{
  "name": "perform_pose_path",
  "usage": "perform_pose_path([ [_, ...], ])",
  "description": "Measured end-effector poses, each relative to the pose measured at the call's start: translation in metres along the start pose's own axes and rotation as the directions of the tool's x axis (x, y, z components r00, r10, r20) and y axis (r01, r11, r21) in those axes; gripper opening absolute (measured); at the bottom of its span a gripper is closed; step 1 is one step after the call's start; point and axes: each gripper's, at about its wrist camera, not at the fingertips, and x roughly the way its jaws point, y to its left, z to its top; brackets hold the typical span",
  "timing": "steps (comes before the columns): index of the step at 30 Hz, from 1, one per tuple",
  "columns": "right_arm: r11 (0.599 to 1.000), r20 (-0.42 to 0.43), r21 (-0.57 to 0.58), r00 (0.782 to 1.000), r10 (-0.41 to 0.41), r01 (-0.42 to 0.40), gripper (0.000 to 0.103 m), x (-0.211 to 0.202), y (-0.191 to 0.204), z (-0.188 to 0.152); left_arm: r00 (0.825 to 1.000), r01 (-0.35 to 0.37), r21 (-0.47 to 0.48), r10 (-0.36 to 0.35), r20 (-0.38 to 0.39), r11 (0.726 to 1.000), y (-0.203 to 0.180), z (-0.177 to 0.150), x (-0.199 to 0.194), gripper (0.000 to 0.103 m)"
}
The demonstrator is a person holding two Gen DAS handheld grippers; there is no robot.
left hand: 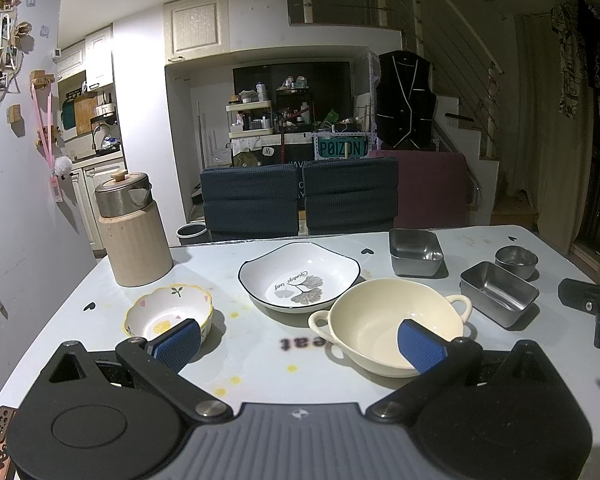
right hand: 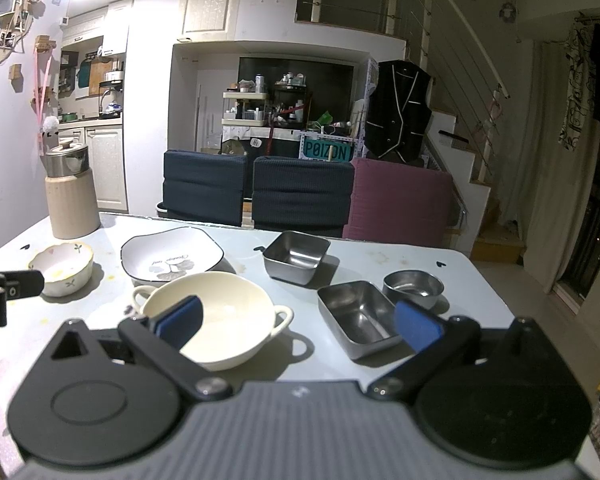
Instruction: Organize plates and bowls
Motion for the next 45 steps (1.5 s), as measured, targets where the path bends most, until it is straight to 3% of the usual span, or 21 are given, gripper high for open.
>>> perform_pose_path([
  [24,1.000,0.011,0.003,1.000,0.013,-0.013,0.103,0.003,0.010,0.000,1.000,-0.020,-0.026,0.020,0.019,0.999,0.004,0.008,0.001,0.103],
  [39,0.989,0.121,-0.087,0.985,0.127,-0.116,0.103,0.033,0.015,0.038,0.990,-0.098,-0.143,0.111,0.085,0.985,0.029,0.045,0.029,0.103],
  [45,0.984,0.096,-0.082,0.982,0.165,-0.158,0.103,0.067,0.016,0.057,0.985,-0.125,-0.203,0.146,0.091,0.971,0.042,0.063,0.053,0.103],
])
